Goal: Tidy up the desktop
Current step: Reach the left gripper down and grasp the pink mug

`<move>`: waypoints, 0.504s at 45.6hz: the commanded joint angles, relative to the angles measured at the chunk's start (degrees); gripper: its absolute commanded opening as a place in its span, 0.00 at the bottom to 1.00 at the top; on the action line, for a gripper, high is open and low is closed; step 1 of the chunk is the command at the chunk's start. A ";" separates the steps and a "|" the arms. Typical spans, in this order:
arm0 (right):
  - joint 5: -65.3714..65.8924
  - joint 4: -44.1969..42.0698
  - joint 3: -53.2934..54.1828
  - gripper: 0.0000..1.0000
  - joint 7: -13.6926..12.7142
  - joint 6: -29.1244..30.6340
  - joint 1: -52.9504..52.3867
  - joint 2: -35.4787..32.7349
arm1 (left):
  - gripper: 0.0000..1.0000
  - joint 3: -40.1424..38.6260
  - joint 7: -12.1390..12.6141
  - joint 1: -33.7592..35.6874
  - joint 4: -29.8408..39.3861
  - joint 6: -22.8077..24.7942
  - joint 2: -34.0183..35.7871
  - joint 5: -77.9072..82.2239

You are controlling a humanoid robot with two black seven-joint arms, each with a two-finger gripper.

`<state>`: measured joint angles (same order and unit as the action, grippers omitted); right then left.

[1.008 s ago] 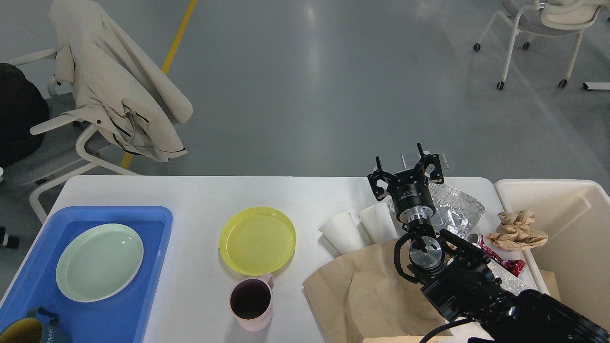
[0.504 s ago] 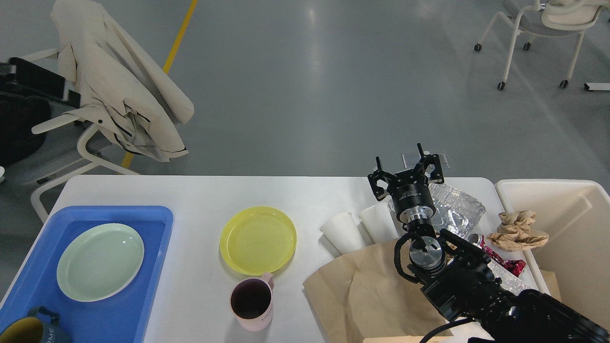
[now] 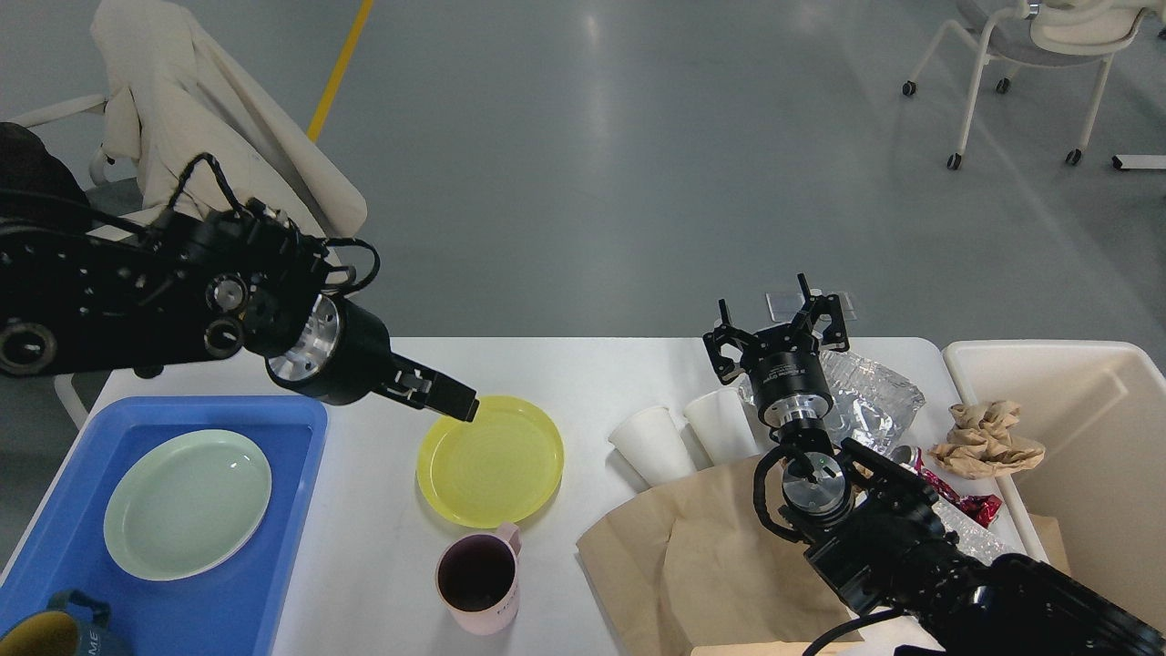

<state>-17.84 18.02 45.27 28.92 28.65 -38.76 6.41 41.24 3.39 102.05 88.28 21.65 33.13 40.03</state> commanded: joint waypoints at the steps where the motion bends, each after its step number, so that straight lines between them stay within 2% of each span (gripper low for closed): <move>1: 0.00 0.09 0.00 1.00 0.00 0.00 0.00 0.01 | 0.84 5.07 0.39 -2.64 0.14 -4.33 -4.83 0.48; 7: 0.00 0.09 0.00 1.00 0.00 0.00 -0.09 0.01 | 0.84 7.36 0.57 -5.28 -0.04 -5.56 -7.47 1.01; 13: 0.00 0.09 0.00 1.00 0.00 0.00 0.00 0.01 | 0.84 7.80 1.88 -7.74 -0.30 -6.88 -9.22 1.10; 23: 0.00 0.09 0.00 1.00 0.00 0.00 0.00 0.01 | 0.82 7.62 1.97 -12.13 -2.06 -9.34 -12.65 1.10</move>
<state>-17.84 18.11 45.26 28.92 28.65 -38.78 6.41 49.04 5.32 92.62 87.57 13.62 22.33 41.13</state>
